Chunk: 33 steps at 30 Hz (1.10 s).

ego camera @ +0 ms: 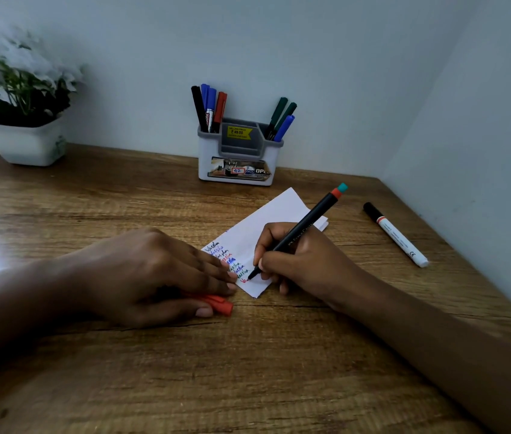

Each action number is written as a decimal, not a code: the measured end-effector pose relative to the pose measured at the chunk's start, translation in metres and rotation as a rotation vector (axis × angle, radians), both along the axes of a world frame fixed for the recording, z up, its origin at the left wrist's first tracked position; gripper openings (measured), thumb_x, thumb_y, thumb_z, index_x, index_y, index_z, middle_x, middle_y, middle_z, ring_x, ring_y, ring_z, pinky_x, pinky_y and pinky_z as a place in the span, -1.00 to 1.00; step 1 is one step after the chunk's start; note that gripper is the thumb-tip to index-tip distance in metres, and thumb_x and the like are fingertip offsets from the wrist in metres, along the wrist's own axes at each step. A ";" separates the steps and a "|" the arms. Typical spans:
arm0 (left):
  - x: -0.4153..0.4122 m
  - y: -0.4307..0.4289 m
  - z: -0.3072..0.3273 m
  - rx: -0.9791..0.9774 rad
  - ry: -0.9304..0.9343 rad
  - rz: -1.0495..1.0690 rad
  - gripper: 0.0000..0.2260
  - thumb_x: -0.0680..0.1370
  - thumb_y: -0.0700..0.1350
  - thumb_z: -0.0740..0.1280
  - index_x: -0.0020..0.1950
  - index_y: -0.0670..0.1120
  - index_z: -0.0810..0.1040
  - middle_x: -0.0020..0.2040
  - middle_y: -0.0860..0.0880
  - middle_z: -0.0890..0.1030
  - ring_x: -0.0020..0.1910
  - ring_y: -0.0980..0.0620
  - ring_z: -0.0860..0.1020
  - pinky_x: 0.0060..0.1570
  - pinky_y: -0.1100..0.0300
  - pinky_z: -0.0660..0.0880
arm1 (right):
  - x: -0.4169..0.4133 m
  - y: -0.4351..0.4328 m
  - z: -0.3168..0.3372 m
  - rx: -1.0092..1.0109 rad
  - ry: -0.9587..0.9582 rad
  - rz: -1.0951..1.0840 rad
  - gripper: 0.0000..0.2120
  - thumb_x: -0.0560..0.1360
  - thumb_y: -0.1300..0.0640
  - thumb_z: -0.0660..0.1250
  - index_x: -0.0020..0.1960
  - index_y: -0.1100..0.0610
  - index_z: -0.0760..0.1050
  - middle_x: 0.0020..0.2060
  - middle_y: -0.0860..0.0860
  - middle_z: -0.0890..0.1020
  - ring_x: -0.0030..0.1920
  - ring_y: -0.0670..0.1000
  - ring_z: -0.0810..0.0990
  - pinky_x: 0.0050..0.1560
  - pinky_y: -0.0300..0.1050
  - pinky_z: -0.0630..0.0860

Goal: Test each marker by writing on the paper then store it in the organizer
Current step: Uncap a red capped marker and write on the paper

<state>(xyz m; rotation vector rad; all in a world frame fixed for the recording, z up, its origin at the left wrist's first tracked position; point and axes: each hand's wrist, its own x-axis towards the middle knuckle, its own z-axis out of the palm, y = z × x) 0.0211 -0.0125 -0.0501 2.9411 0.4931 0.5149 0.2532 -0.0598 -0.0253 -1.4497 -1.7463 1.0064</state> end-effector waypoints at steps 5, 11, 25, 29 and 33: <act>-0.001 0.002 -0.001 -0.012 0.007 0.002 -0.71 0.61 0.28 0.07 0.17 0.21 0.46 0.02 0.16 0.69 0.01 0.17 0.66 -0.11 -0.03 0.65 | 0.000 0.000 -0.001 0.013 -0.006 -0.009 -0.92 0.44 0.27 0.31 -0.22 0.16 0.53 -0.37 0.04 0.60 -0.40 -0.07 0.54 -0.45 -0.28 0.47; 0.000 0.003 -0.001 -0.038 -0.003 -0.008 -0.67 0.59 0.30 0.07 0.18 0.18 0.47 0.02 0.15 0.69 0.01 0.15 0.66 -0.11 -0.04 0.65 | 0.001 0.001 -0.003 0.015 0.027 -0.046 -0.93 0.43 0.27 0.30 -0.22 0.18 0.53 -0.37 0.06 0.60 -0.38 -0.02 0.55 -0.45 -0.26 0.49; 0.000 0.007 -0.007 -0.098 0.013 -0.002 -0.69 0.58 0.33 0.08 0.21 0.28 0.44 0.07 0.18 0.67 0.08 0.16 0.64 -0.02 -0.05 0.62 | 0.000 0.002 -0.003 0.027 0.013 -0.051 -0.94 0.45 0.26 0.31 -0.18 0.20 0.54 -0.37 0.04 0.59 -0.41 -0.13 0.55 -0.44 -0.29 0.51; 0.001 0.008 -0.006 -0.128 0.009 0.004 -0.68 0.57 0.35 0.08 0.21 0.29 0.43 0.08 0.20 0.67 0.10 0.18 0.63 0.01 -0.04 0.61 | 0.000 0.002 -0.004 0.031 0.006 -0.053 -0.92 0.45 0.24 0.30 -0.21 0.18 0.53 -0.38 0.02 0.58 -0.40 -0.12 0.56 -0.46 -0.26 0.50; 0.001 0.009 -0.008 -0.131 0.003 0.002 -0.68 0.58 0.34 0.08 0.23 0.28 0.44 0.10 0.20 0.66 0.12 0.19 0.62 0.02 -0.04 0.61 | 0.000 0.002 -0.004 0.041 0.002 -0.061 -0.92 0.45 0.23 0.30 -0.21 0.18 0.53 -0.40 0.02 0.58 -0.38 -0.05 0.55 -0.46 -0.25 0.49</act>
